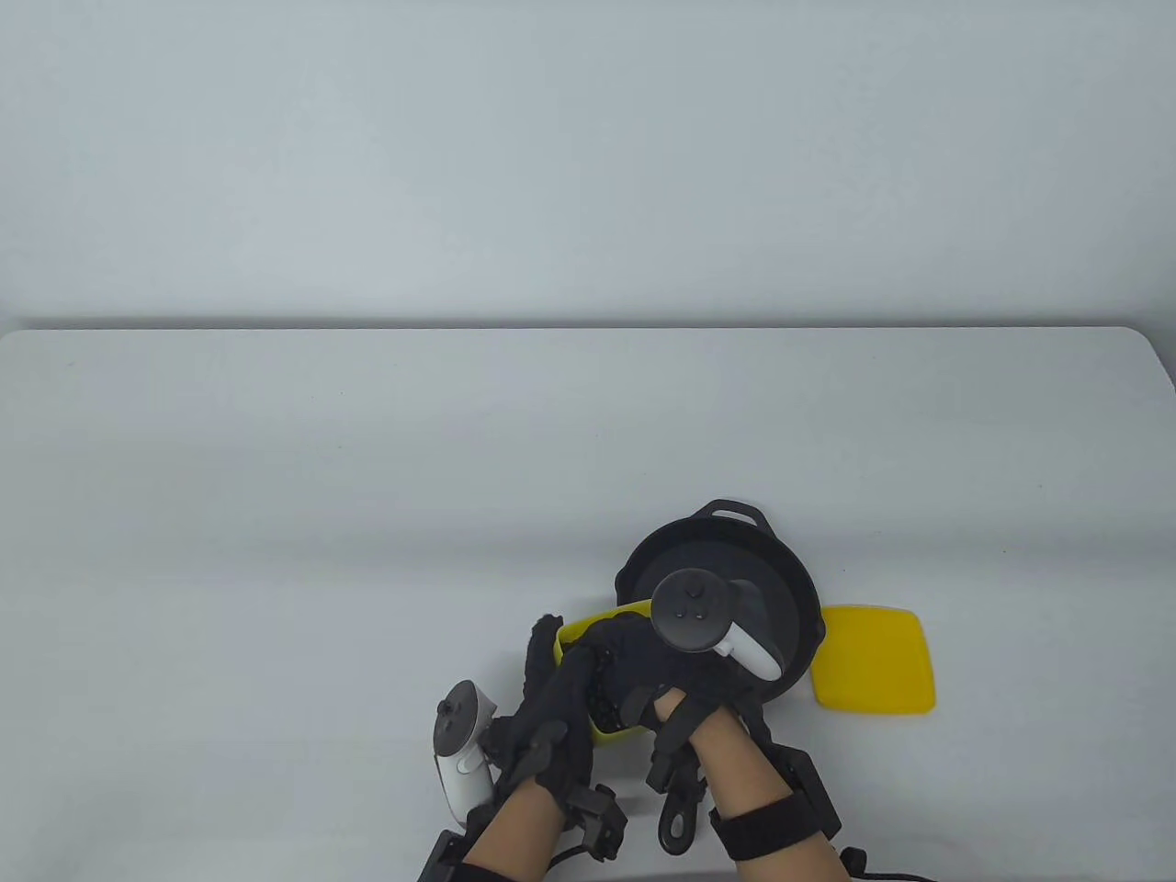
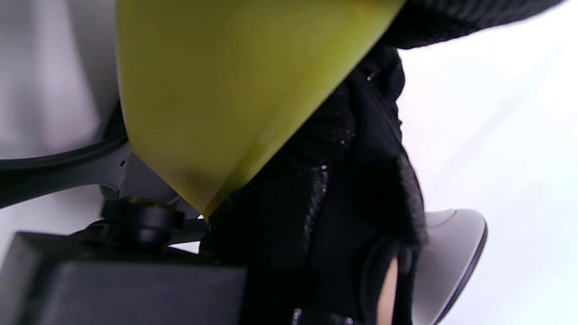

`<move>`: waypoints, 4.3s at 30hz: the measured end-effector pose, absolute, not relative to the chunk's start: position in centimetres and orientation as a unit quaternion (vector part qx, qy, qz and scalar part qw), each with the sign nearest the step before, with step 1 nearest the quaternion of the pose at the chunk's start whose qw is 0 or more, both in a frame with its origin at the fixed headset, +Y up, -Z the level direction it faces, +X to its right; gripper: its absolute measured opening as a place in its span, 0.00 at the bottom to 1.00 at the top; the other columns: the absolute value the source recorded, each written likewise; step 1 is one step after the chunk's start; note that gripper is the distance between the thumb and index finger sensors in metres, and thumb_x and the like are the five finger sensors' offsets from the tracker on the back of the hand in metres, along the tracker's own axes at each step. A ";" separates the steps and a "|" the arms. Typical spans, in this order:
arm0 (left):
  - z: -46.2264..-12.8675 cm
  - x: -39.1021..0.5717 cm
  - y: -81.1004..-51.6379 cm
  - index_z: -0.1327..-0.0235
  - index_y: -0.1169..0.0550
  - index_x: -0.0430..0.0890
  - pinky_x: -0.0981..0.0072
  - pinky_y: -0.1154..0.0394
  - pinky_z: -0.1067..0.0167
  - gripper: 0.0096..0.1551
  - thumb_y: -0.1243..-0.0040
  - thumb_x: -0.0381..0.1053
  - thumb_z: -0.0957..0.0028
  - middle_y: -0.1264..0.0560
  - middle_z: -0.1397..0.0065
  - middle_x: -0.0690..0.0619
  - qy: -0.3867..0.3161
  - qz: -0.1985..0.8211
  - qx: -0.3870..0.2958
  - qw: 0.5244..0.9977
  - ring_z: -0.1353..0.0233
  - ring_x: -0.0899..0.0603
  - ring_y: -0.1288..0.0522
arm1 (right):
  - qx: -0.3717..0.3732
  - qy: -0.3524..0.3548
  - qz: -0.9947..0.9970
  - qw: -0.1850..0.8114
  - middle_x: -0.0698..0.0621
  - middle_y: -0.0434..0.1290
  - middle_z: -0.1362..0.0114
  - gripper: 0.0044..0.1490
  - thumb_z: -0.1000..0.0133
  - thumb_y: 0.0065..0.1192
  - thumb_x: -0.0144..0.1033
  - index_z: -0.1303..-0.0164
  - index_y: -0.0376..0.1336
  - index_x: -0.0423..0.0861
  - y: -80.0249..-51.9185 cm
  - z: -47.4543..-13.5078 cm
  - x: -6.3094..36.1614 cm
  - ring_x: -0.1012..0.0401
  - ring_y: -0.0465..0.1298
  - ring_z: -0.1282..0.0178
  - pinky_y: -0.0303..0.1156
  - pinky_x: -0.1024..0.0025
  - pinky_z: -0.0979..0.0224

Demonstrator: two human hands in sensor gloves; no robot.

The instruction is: Sprinkle coffee beans onto the frying pan

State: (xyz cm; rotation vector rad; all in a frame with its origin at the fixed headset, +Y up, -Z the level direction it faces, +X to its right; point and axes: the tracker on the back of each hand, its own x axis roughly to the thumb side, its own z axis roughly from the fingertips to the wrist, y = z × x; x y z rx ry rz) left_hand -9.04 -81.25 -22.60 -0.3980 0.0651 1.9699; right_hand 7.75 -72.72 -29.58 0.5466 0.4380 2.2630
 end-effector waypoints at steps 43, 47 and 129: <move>-22.9 -8.8 -81.9 0.25 0.62 0.63 0.49 0.26 0.33 0.47 0.49 0.71 0.42 0.49 0.25 0.38 0.032 0.856 -0.189 0.481 0.28 0.30 0.32 | 0.056 0.105 0.762 0.636 0.35 0.65 0.34 0.21 0.44 0.66 0.23 0.40 0.67 0.47 -74.2 -31.5 17.5 0.44 0.77 0.53 0.86 0.79 0.62; -23.1 -9.0 -82.0 0.25 0.62 0.63 0.49 0.26 0.33 0.47 0.49 0.71 0.42 0.49 0.24 0.38 0.037 0.852 -0.185 0.489 0.28 0.31 0.32 | 0.020 0.109 0.758 0.643 0.35 0.65 0.33 0.21 0.44 0.66 0.23 0.40 0.67 0.47 -75.3 -31.9 18.5 0.44 0.77 0.53 0.86 0.79 0.62; -22.6 -8.7 -80.0 0.25 0.62 0.60 0.44 0.28 0.34 0.47 0.49 0.69 0.40 0.51 0.26 0.35 -0.016 0.814 -0.165 0.556 0.29 0.27 0.36 | 0.245 0.213 0.882 0.341 0.33 0.59 0.30 0.30 0.42 0.69 0.30 0.30 0.61 0.43 -72.0 -28.5 7.2 0.45 0.76 0.53 0.81 0.81 0.61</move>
